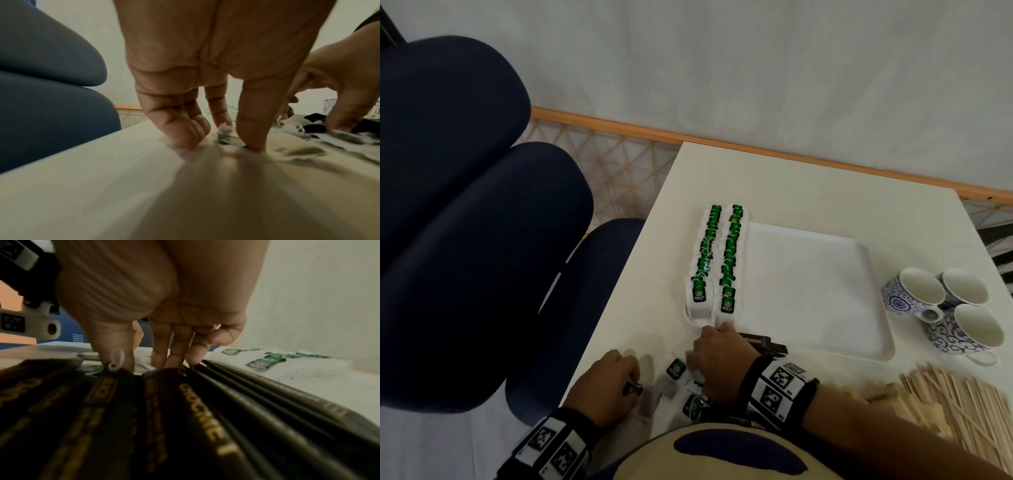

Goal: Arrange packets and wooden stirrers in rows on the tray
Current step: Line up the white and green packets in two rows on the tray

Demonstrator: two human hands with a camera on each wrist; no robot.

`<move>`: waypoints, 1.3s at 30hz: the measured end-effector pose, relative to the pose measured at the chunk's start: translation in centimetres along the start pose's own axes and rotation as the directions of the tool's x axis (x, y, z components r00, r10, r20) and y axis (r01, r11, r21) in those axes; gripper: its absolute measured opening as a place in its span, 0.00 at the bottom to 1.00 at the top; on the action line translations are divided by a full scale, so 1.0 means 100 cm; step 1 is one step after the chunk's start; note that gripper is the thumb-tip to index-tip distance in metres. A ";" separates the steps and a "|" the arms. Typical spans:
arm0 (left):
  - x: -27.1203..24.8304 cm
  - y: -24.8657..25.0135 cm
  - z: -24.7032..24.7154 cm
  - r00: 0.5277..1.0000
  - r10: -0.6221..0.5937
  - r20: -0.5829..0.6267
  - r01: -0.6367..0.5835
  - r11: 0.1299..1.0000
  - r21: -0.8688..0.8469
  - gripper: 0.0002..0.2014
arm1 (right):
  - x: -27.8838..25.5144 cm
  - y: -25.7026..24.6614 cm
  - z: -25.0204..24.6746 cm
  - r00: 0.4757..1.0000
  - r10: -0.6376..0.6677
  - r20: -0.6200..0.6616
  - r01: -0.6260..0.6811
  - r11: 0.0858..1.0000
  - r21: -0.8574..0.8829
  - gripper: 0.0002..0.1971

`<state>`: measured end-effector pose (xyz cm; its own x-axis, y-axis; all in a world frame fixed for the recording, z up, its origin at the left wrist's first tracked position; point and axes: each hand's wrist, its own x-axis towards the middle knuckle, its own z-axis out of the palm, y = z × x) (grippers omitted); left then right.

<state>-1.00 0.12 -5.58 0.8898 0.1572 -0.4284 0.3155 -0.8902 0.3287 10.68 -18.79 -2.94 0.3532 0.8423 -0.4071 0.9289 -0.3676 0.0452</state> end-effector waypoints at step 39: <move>0.056 0.075 -0.032 0.944 0.312 -0.107 -0.329 0.904 -0.272 0.13 | -0.031 0.044 -0.010 0.907 0.421 0.014 -0.203 0.407 0.891 0.14</move>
<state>7.37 -4.26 -2.77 0.9736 -0.0833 -0.2124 0.0822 -0.7405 0.6670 13.82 -22.67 -0.57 0.7097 0.6036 -0.3632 0.2068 -0.6713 -0.7117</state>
